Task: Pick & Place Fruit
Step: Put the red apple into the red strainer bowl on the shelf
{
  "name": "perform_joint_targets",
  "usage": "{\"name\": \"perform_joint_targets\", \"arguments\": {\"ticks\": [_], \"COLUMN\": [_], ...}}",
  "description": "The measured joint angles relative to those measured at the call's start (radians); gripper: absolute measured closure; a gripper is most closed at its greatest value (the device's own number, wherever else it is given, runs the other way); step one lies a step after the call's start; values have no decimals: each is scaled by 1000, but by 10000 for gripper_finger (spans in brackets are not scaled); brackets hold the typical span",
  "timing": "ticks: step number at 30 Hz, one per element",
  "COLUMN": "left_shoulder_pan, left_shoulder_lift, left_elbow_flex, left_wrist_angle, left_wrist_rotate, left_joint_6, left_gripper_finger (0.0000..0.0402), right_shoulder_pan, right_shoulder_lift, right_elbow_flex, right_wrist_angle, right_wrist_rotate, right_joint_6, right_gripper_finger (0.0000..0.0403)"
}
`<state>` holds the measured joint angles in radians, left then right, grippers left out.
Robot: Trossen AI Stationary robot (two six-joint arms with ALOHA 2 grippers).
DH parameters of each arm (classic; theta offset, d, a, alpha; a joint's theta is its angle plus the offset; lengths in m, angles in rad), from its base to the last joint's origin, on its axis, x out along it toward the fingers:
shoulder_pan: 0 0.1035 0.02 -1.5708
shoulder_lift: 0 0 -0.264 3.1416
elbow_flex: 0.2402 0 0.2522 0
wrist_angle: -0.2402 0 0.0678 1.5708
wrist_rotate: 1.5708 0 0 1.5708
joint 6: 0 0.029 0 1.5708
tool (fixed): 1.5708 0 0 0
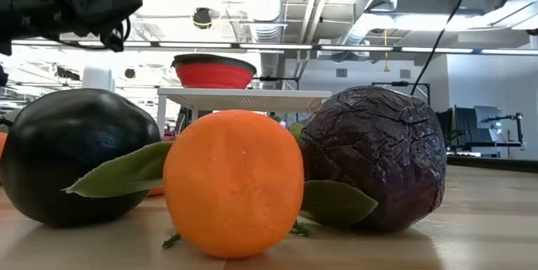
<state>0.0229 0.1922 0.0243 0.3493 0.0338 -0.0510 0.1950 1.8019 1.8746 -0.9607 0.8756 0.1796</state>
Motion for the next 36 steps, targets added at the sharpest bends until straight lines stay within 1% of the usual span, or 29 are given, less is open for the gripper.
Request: {"name": "perform_joint_targets", "arguments": {"ticks": [3,5,7,10,12,14,15,17,21,23,25,26,29,33,36], "left_shoulder_pan": [-56,-101,-151,-239,-304,-368,-397,-447,-525,-551,-564,-566,-560,-536,-516], "left_shoulder_lift": [62,130,222,382,488,591,638,729,864,908,936,941,951,950,950], "left_elbow_flex": [56,105,159,243,308,392,438,530,685,731,745,745,734,706,681], "left_wrist_angle": [-27,-72,-110,-200,-304,-440,-510,-658,-970,-1118,-1213,-1250,-1296,-1287,-1271], "left_wrist_rotate": [-5,-29,-75,-165,-238,-311,-339,-374,-370,-352,-335,-328,-319,-379,-398], "left_joint_6": [66,101,123,125,114,86,61,-7,-169,-233,-282,-301,-338,-343,-351], "left_gripper_finger": [395,395,392,381,368,353,344,326,290,269,244,231,185,121,87], "right_shoulder_pan": [136,217,286,357,380,383,382,375,341,326,308,298,266,225,196], "right_shoulder_lift": [-29,-33,-28,-12,-9,4,6,6,6,5,4,4,4,5,5], "right_elbow_flex": [-218,-352,-461,-581,-653,-710,-736,-760,-789,-789,-788,-788,-788,-788,-788], "right_wrist_angle": [83,159,249,417,545,702,750,837,913,963,1020,1046,1143,1265,1322], "right_wrist_rotate": [142,209,226,229,228,229,226,199,172,169,158,134,29,-118,-199], "right_joint_6": [165,282,378,473,515,556,563,558,485,412,339,304,203,83,30], "right_gripper_finger": [223,228,232,238,242,246,248,252,257,257,252,248,227,182,152]}}
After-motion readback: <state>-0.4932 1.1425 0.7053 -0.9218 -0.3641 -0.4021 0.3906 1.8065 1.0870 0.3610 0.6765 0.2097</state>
